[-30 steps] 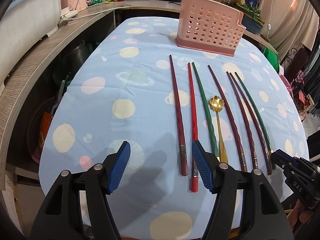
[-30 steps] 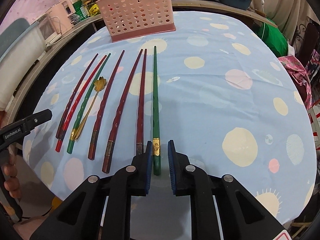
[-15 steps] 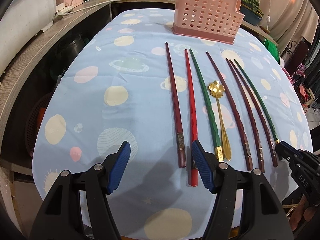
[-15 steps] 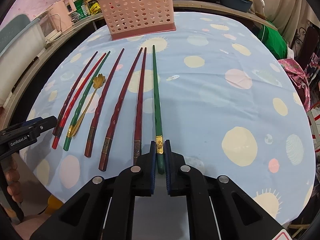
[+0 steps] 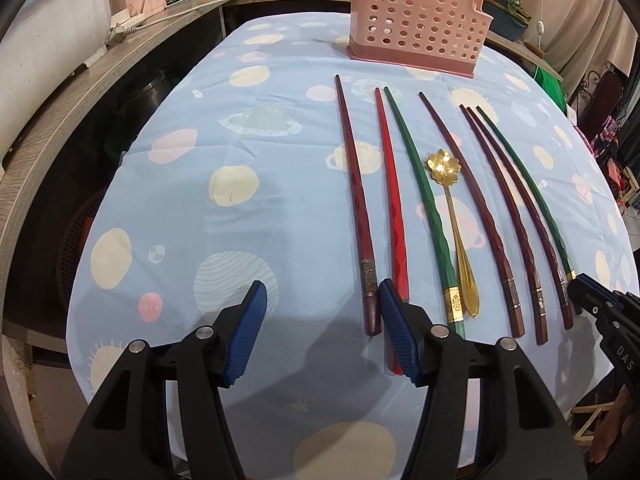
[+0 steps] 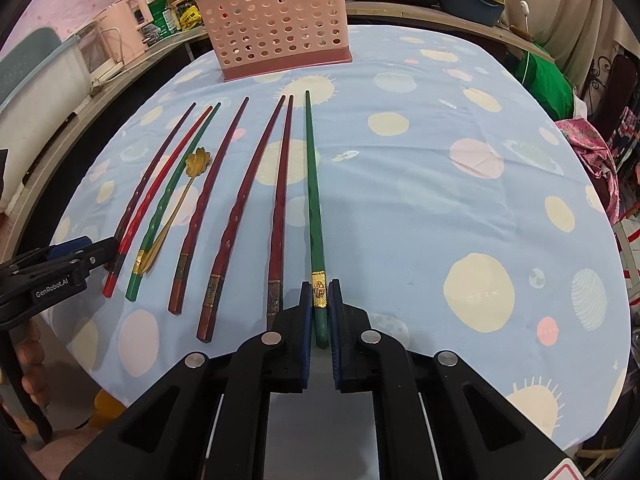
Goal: Organize utensils
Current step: 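Grasp a red chopstick with the left gripper, then carry and release the red chopstick into the pink holder with the left while the right releases the green one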
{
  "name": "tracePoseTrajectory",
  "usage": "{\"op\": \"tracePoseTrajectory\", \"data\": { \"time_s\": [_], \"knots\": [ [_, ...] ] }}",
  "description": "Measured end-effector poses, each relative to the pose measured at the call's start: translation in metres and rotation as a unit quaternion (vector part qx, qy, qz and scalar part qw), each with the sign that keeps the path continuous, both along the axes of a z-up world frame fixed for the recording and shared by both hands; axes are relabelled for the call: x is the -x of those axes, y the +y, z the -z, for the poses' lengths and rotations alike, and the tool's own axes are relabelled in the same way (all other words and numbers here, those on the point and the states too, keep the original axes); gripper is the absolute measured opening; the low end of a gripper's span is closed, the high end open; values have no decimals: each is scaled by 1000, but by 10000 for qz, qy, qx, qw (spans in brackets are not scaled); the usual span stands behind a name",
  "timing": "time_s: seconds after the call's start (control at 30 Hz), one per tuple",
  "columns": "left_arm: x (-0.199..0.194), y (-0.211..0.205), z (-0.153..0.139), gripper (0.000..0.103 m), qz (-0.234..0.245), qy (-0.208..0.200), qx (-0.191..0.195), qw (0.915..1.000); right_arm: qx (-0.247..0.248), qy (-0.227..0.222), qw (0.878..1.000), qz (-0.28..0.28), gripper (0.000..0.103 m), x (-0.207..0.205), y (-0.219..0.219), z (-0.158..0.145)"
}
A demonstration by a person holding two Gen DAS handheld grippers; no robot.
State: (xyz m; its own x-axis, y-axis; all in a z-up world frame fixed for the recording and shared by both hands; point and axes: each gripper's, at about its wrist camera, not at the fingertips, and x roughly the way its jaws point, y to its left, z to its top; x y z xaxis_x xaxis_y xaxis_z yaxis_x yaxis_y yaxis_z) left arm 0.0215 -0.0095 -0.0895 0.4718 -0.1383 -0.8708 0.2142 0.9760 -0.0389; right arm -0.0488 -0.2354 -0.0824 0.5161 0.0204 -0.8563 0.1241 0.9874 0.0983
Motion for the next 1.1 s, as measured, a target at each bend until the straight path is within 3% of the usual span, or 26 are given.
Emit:
{"op": "tracePoseTrajectory", "data": {
  "time_s": [0.27, 0.53, 0.87, 1.1],
  "knots": [
    [3, -3, 0, 39, 62, -86, -107, 9999, 2, -2, 10000, 2, 8, 0, 0, 0],
    [4, -2, -1, 8, 119, -73, -34, 9999, 1, -6, 10000, -1, 7, 1, 1, 0],
    [5, 0, -12, 7, 129, -13, 220, 9997, 5, -89, 10000, -2, 7, 6, 1, -6],
    [5, 6, -43, 7, 51, -208, 496, 9985, -123, -388, 9992, 43, 7, 8, -3, -32]
  ]
}}
